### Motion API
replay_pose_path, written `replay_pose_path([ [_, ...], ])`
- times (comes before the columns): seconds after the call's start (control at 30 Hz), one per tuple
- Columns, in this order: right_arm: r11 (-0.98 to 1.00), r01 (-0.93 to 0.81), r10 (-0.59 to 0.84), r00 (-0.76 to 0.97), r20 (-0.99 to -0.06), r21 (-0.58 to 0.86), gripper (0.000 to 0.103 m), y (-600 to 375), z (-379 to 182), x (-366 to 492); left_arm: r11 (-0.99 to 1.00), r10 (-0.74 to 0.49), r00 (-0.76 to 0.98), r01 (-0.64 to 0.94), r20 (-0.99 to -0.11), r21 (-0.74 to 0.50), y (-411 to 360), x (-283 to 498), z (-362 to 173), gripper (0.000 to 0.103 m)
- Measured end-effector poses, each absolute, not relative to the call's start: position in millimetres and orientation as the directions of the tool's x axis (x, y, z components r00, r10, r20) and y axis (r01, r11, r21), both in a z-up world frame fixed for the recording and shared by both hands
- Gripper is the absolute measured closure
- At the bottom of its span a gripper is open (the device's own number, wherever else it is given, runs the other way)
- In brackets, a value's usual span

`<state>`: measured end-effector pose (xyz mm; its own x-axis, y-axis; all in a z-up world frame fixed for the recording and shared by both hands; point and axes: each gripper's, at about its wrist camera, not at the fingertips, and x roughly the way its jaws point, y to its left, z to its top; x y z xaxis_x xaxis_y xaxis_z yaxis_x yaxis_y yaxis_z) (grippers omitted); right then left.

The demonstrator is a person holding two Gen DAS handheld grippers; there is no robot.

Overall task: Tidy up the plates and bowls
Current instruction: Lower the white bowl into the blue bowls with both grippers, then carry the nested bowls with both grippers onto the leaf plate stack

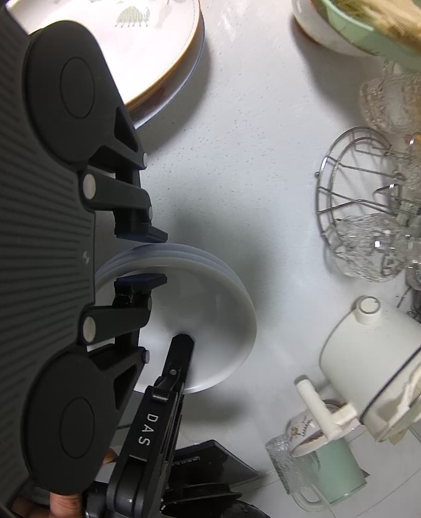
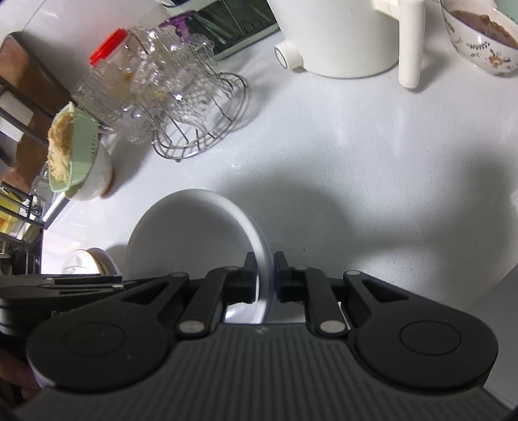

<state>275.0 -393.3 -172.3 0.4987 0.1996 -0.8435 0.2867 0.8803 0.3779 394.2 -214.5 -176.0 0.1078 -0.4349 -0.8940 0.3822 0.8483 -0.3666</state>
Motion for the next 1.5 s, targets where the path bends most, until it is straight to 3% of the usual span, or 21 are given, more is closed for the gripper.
replay_pose_path([
  [0.73,0.887,0.224,0.219,0.567,-0.794,0.404,0.088,-352.2,-117.1,252.5,0.866,-0.446,0.217,0.349,-0.869,-0.358,-164.8,368.0,-110.6,0.079],
  [1.5,0.917,-0.051,0.368,0.488,-0.792,0.395,0.087,-248.8,-103.0,300.0,0.917,-0.391,0.356,0.066,-0.849,-0.394,-39.2,348.8,-102.5,0.079],
])
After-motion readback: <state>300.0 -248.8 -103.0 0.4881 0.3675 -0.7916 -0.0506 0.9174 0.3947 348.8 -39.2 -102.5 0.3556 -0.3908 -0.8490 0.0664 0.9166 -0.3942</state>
